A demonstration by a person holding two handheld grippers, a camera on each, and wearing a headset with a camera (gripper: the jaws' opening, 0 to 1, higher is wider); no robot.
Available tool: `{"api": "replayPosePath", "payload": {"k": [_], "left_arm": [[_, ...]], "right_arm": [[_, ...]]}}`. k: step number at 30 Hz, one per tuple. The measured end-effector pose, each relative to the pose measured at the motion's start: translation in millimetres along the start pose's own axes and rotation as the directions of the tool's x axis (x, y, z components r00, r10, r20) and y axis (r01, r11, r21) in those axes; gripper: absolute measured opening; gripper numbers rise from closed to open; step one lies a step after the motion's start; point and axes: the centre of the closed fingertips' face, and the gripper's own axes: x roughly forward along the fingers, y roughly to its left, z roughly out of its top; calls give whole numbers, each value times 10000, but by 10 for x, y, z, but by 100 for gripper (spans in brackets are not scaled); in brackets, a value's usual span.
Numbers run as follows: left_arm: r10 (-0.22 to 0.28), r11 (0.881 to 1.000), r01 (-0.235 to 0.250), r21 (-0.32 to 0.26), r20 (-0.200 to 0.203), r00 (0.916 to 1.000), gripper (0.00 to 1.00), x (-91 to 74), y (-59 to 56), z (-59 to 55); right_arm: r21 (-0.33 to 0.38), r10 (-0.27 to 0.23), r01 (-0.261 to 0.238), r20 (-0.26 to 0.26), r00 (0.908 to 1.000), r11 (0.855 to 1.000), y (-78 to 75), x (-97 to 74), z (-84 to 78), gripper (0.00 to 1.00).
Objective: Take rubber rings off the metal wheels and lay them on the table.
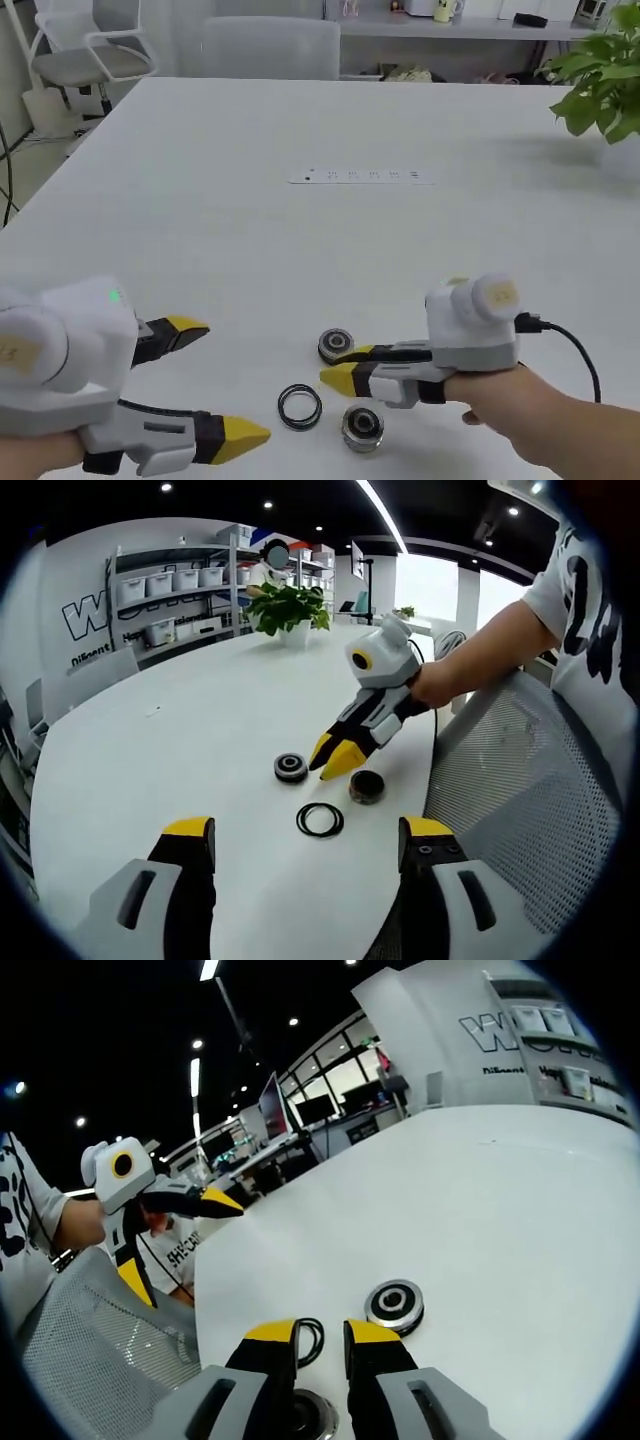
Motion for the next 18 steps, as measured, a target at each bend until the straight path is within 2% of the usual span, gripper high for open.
{"api": "replayPosePath", "payload": {"k": [9, 18], "left_arm": [[25, 10000, -24, 94, -50, 10000, 72, 81, 86, 60], [75, 9998, -71, 195, -175, 9998, 71, 196, 193, 99]], "right_arm": [[-214, -433, 439, 271, 9987, 9988, -137, -61, 67, 19], [-875, -942, 959, 243, 9953, 9915, -290, -109, 61, 25]]}}
